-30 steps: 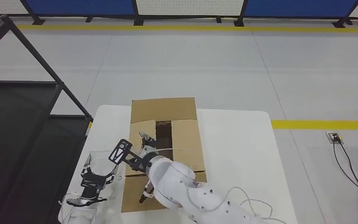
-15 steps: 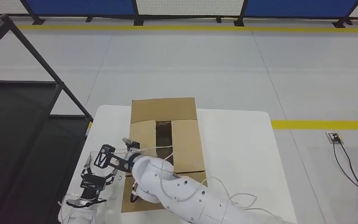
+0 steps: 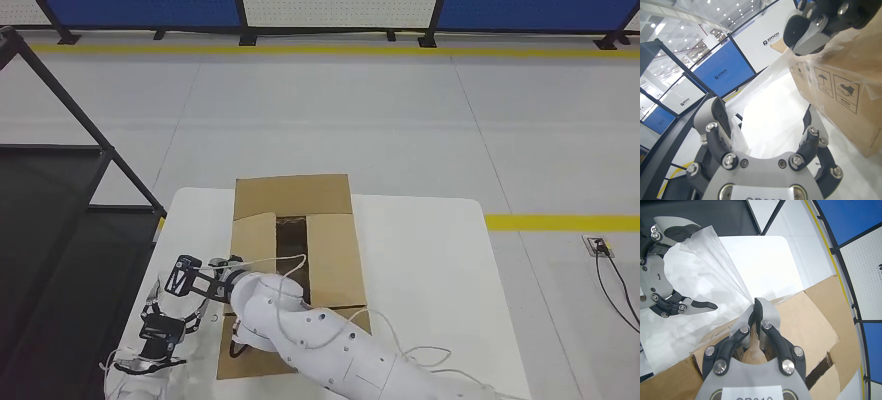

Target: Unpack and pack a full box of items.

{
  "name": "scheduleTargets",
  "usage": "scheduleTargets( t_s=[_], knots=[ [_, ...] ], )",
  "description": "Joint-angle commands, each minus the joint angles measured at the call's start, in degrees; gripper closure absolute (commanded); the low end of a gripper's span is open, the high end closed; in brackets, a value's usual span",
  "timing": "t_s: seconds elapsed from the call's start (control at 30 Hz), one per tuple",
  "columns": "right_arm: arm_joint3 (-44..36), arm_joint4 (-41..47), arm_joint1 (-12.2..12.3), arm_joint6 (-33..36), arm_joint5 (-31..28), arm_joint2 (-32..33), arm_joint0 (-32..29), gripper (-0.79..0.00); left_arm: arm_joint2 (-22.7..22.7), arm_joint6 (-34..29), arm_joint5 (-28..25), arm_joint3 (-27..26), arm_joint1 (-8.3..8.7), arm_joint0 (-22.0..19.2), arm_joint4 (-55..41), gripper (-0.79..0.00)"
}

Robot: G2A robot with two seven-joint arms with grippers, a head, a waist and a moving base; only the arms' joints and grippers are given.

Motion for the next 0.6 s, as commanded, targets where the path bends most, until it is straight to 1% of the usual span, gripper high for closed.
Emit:
scheduleTargets(
  t_s=[0.0, 0.27, 0.57],
  knots=[
    [0.19, -0.23, -0.16, -0.07, -0.33, 0.45, -0.16, 0.000, -0.04, -0.03, 0.11, 0.05, -0.02, -0.07, 0.00, -0.785],
    [0.02, -1.40, -0.68, 0.16, -1.51, 1.91, -1.39, 0.000, -0.55, -0.63, 0.51, 0.51, -0.11, -0.72, -0.79, -0.785],
    [0.79, -2.99, -1.46, -0.25, -2.36, 3.12, -2.28, 0.000, -1.55, -0.68, 0.97, 0.61, -0.11, 0.00, -1.27, -0.785]
  ],
)
